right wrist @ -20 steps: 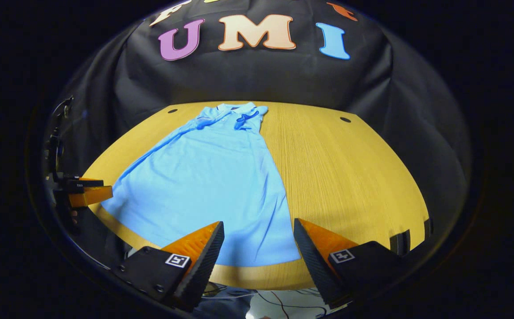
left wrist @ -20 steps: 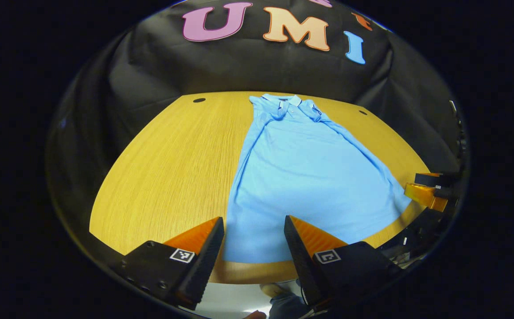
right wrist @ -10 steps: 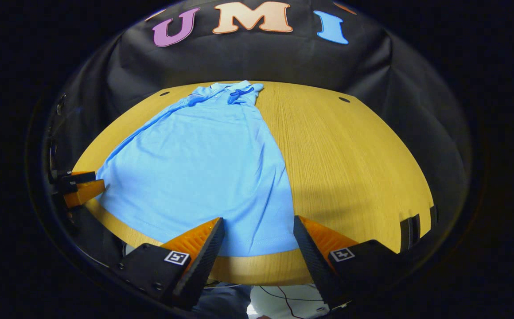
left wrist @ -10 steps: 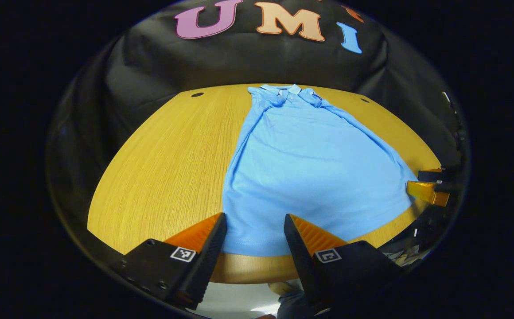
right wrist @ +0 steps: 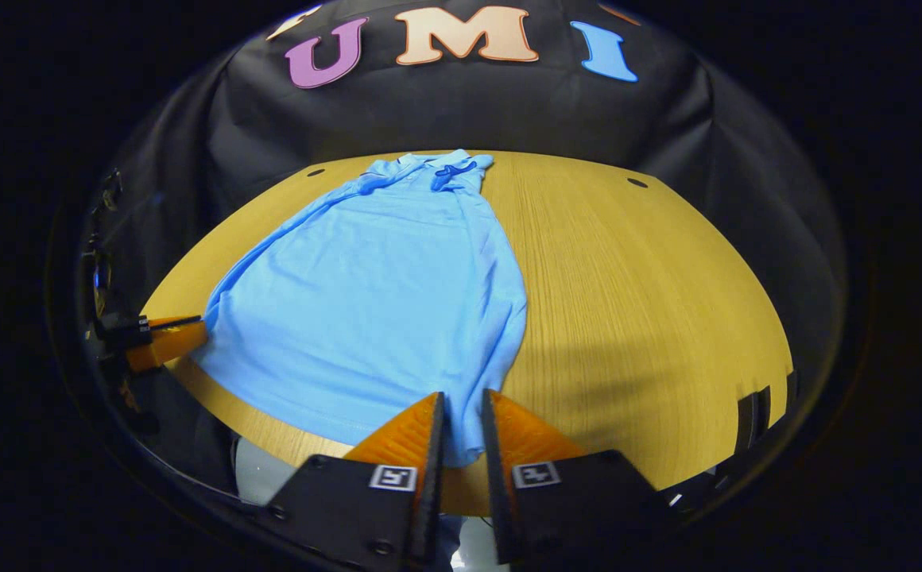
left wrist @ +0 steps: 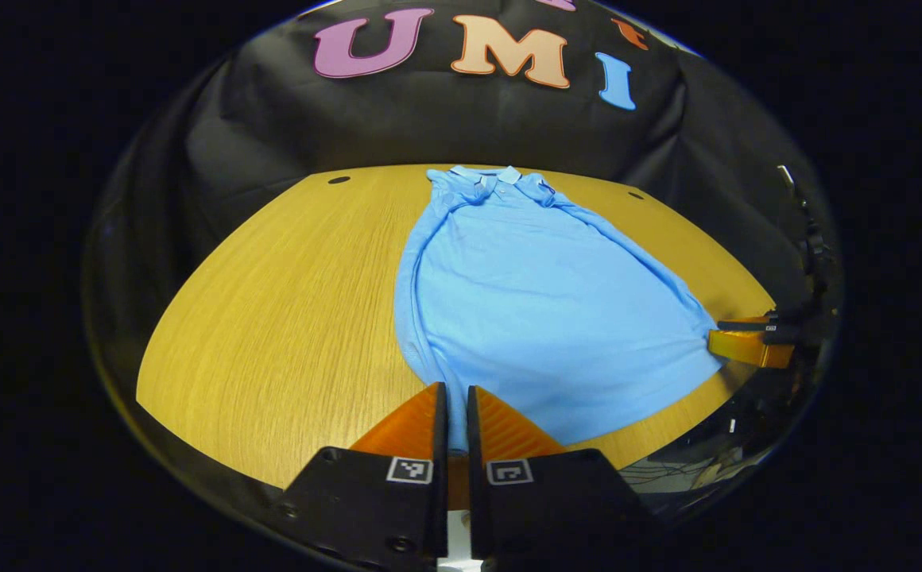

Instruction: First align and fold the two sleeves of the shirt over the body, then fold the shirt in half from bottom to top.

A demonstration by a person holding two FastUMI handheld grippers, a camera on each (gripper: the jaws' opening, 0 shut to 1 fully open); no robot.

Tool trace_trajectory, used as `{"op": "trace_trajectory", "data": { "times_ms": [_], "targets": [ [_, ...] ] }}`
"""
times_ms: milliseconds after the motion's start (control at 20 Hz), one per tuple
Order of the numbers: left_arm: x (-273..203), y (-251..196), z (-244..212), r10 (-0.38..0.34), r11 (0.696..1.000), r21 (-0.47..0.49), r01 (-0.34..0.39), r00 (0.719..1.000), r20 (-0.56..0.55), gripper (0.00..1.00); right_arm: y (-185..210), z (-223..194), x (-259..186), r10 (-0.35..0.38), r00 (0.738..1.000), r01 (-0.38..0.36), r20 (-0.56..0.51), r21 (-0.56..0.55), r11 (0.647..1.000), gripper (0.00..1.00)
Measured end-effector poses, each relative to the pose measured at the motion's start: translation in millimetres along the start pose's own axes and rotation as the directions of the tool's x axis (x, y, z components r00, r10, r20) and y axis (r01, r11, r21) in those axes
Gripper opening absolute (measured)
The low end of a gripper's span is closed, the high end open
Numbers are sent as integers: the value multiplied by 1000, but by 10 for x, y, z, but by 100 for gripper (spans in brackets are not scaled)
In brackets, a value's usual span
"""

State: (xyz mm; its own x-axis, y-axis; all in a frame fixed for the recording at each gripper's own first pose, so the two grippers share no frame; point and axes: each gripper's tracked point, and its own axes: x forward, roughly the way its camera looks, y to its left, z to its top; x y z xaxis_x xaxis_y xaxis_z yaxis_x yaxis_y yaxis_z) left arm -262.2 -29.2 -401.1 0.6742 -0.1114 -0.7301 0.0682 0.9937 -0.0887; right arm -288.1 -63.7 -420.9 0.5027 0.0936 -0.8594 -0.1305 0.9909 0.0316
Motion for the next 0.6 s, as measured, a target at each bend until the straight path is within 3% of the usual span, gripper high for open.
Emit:
{"op": "trace_trajectory", "data": {
  "times_ms": [50, 100, 250, 400, 500, 600],
  "targets": [
    [10, -7, 6, -13, 999, -35, 13, 1000, -1, 2, 12, 3, -12, -9, 1000, 9, 0, 0, 1000, 19],
    [8, -5, 7, -24, 997, -72, 24, 1000, 0, 2, 37, -2, -2, -5, 1000, 5, 0, -9, 1000, 7],
    [0, -3, 34, -22, 988, -153, 23, 1000, 5, 0, 54, 11, -20, 5, 1000, -5, -12, -13, 1000, 7],
    [1, -25, 39, 1, 995, -99, -4, 1000, -31, 0, 101, 73, -40, 31, 999, -31, -9, 31, 999, 7],
    [-28, -56, 176, -10, 998, -64, 9, 1000, -16, 0, 106, 202, -75, 42, 999, -43, 14, 45, 998, 3],
    [-56, -92, 339, -25, 997, -73, 25, 1000, 1, 0, 108, 375, -115, 54, 998, -56, 41, 46, 997, 6]
  ]
}}
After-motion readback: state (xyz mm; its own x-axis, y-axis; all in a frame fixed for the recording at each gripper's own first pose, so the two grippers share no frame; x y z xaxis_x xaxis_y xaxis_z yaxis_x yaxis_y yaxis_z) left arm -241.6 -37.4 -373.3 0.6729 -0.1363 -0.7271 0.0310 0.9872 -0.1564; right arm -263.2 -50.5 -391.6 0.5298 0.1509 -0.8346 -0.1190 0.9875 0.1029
